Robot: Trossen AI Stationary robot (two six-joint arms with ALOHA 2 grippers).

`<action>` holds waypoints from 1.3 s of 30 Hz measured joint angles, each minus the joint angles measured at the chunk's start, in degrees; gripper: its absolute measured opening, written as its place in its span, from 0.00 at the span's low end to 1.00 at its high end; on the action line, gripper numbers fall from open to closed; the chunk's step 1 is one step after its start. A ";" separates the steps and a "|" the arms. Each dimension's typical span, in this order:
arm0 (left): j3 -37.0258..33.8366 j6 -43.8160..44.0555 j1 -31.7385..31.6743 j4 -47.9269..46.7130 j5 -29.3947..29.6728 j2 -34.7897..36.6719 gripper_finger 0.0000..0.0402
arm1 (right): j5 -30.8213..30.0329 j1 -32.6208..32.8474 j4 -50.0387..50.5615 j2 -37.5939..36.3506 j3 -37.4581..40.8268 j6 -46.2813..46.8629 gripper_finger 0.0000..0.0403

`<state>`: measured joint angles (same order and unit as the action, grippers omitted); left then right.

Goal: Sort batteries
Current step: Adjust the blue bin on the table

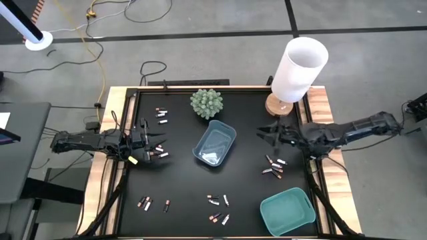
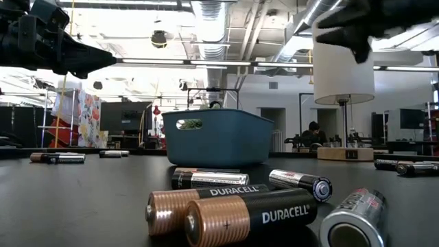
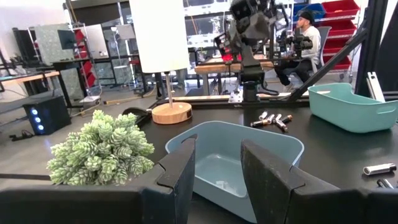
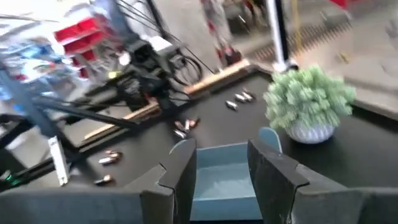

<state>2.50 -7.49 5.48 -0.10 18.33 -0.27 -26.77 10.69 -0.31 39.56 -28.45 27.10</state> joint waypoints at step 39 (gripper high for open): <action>0.00 0.00 -0.01 0.00 -0.01 0.00 0.31 | 24.76 -14.26 51.67 65.82 -55.07 68.37 0.40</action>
<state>2.50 -7.49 5.48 -0.09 18.31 -0.27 -2.01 -3.56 51.36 105.38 -83.53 95.47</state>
